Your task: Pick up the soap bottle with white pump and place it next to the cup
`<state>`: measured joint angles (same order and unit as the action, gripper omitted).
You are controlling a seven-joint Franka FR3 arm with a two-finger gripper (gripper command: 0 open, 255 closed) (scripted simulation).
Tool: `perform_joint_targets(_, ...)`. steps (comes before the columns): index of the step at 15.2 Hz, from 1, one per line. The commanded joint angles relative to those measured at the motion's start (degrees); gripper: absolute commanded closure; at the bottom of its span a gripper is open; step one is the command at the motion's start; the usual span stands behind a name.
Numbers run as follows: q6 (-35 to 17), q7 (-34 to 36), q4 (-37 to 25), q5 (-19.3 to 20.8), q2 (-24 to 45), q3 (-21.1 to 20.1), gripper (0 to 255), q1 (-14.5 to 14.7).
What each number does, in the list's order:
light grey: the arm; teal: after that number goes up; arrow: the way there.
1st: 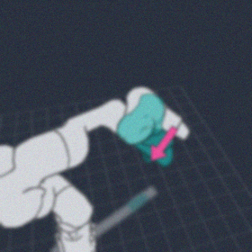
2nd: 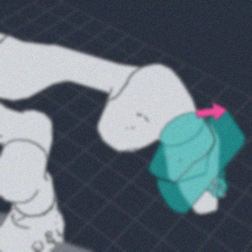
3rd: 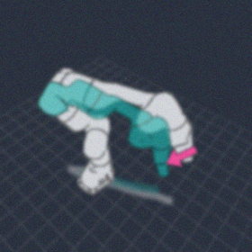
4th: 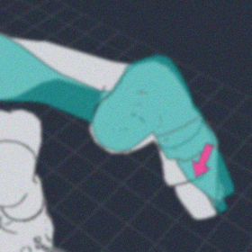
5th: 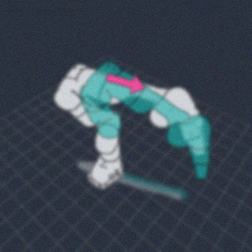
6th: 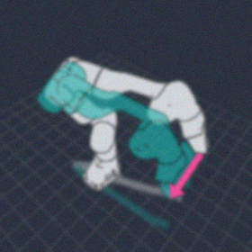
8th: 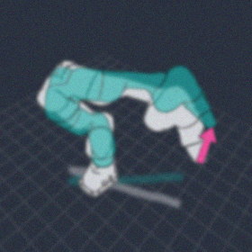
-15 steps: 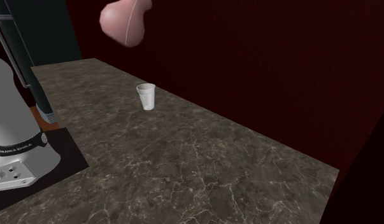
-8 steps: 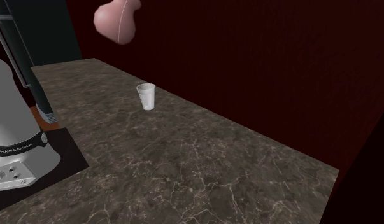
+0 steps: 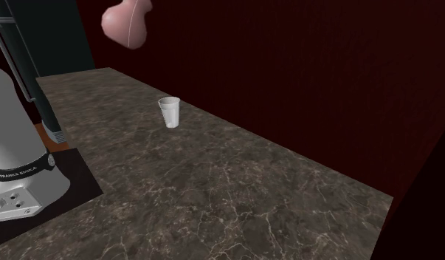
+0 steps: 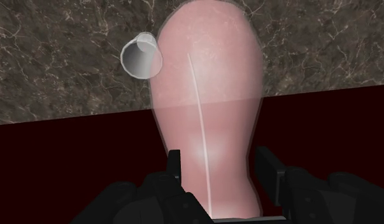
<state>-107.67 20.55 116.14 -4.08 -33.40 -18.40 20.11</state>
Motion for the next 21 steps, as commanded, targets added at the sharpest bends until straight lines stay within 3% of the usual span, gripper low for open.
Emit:
perform_joint_targets(1,-1.30,0.49,1.50,-0.14,-0.33,-0.44,255,0.15)
perform_joint_targets(21,-15.95,1.08,19.05,-1.58,-3.25,-1.86,255,1.40)
